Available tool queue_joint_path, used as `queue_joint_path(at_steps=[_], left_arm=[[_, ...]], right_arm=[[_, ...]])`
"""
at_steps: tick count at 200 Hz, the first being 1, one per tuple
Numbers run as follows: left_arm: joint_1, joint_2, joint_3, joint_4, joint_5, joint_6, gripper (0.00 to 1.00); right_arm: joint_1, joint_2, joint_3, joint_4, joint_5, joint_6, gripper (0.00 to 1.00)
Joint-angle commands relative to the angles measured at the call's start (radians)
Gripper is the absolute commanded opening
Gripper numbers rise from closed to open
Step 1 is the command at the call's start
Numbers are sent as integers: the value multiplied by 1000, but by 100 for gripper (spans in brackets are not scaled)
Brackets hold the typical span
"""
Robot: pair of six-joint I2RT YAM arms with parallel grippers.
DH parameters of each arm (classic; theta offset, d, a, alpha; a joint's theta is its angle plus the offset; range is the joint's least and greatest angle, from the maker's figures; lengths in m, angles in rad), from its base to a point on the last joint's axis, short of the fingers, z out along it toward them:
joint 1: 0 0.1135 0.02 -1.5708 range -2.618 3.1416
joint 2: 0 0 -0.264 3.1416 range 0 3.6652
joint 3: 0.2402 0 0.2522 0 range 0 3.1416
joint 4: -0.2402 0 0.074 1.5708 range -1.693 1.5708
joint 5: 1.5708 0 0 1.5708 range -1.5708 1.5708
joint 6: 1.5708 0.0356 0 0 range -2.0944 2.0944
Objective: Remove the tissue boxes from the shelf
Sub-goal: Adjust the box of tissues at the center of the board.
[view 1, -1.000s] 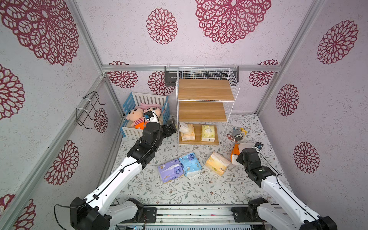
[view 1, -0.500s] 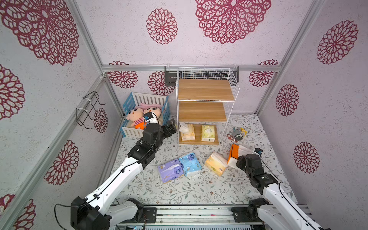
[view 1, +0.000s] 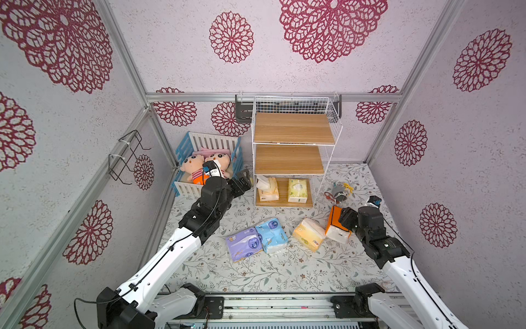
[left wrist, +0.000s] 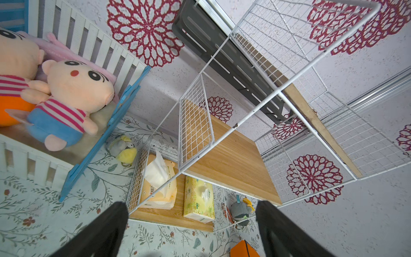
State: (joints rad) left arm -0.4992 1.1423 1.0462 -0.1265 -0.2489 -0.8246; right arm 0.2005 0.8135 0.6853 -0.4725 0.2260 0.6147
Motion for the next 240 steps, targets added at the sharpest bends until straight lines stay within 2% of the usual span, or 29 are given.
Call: queue_joint_path(at_steps=[1,31,91,108,149,173,206,240], left_arm=[[5,-14,-14,9,5,-18,97],[3,-2,-15,27,16,-33,97],[2,20,-6,24,32,-33,97],[1,25,-11,31,34,-38,97],[1,44,-8,38,51,-39,97],[-2,45,-9,35,47,-39,97],[-1,44,-13,24,38,-31,97],[-1,49,-13,24,40,-29,97]], right_arm=[[1,0,-8,-4,-113,-14,61],[27,-40,-119,98,-233,66,58],[41,15,-48,54,-176,13,61],[42,26,-33,67,-192,-17,53],[42,186,44,70,-228,-80,52],[43,278,35,103,-247,-76,52],[45,333,20,137,-231,-77,54],[45,401,21,78,-194,-92,54]])
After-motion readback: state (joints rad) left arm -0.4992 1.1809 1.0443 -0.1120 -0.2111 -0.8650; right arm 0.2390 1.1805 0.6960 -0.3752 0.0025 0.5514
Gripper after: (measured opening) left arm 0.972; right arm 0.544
